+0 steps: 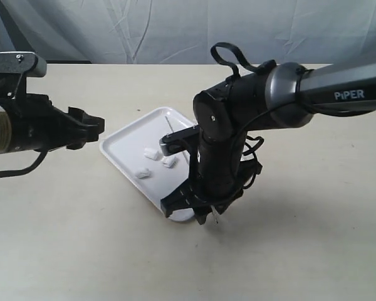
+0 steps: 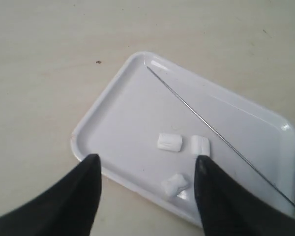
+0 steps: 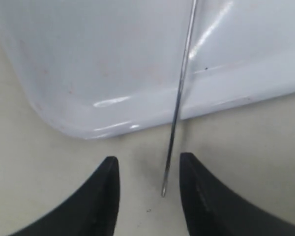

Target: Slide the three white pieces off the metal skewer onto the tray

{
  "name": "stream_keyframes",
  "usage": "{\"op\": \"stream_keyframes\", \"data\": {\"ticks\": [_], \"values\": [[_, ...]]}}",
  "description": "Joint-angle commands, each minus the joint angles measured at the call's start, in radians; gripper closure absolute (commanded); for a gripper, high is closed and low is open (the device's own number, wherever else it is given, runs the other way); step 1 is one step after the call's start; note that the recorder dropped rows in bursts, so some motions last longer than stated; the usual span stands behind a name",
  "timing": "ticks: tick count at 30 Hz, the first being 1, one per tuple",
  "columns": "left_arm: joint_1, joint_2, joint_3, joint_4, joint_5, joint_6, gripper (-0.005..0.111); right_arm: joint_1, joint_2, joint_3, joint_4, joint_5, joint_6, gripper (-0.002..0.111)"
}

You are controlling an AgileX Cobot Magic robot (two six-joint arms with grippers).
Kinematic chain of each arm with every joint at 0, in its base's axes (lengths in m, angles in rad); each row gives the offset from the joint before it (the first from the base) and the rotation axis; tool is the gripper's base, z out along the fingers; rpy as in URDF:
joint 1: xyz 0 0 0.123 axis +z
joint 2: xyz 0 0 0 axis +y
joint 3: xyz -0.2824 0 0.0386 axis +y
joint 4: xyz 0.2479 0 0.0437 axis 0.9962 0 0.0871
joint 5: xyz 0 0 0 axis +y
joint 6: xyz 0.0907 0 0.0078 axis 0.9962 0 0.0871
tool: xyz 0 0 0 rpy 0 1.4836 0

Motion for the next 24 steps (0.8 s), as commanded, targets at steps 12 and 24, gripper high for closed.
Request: {"op": "stream_keyframes", "data": {"ticks": [12,24], "values": [[-0.002,-0.603,0.304,-0.028,0.033,-0.031,0.052,0.011,-0.369,0.025,-0.013,0.169,0.000,0.069],[-0.002,-1.141,0.415,0.435,-0.307,-0.422,0.052,0.233,-1.056,0.650,-0.026,-0.368,0.018,0.069]]}}
